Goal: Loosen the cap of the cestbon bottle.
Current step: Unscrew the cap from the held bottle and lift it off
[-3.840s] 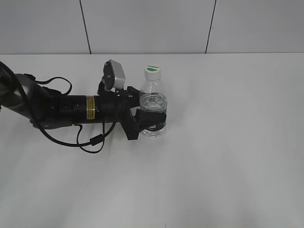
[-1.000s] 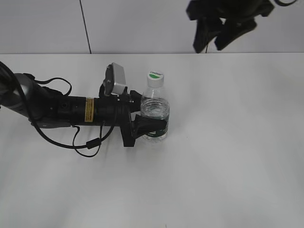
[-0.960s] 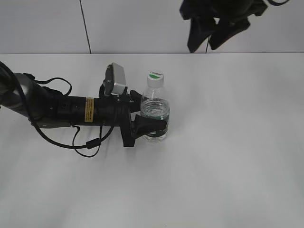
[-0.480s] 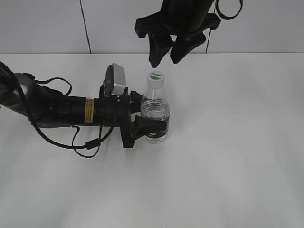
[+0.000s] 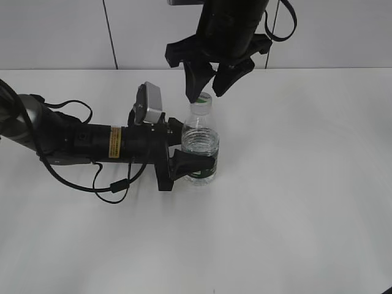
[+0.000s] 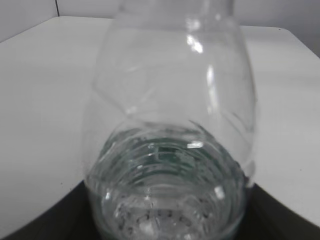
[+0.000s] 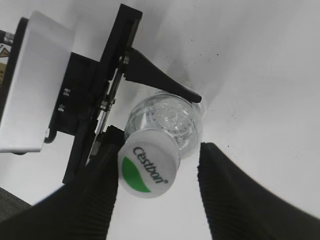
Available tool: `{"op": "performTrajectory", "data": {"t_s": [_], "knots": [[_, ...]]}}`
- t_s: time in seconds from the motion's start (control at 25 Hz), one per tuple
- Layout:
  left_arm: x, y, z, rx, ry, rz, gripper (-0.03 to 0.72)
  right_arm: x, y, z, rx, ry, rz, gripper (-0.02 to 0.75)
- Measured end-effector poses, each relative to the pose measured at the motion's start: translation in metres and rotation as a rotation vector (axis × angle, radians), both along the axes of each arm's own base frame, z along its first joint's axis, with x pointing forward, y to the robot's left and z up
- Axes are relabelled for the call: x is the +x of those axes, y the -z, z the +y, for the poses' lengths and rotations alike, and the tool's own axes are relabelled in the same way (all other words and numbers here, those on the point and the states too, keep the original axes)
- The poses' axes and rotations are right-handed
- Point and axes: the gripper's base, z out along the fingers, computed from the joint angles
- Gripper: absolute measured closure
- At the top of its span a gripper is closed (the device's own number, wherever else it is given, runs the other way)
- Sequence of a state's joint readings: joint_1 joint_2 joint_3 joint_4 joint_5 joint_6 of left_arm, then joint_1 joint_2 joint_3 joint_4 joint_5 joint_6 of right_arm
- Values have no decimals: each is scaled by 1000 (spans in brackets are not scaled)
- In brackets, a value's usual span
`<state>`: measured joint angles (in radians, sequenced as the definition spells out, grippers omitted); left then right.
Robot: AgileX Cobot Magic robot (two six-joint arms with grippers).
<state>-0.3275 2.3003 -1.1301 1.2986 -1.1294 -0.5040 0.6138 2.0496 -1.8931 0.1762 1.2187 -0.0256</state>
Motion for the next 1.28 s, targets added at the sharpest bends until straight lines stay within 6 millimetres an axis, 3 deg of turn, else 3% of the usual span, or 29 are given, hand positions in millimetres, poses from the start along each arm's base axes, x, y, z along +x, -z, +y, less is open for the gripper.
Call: {"op": "performTrajectory", "data": {"t_s": [0.8,1.28], "knots": [[0,0,0,5,-2,-1,275,2,12,5,3,0,37,341],[0,0,0,6,-3,-1,275,2,13,5,0,-14,34,430]]}}
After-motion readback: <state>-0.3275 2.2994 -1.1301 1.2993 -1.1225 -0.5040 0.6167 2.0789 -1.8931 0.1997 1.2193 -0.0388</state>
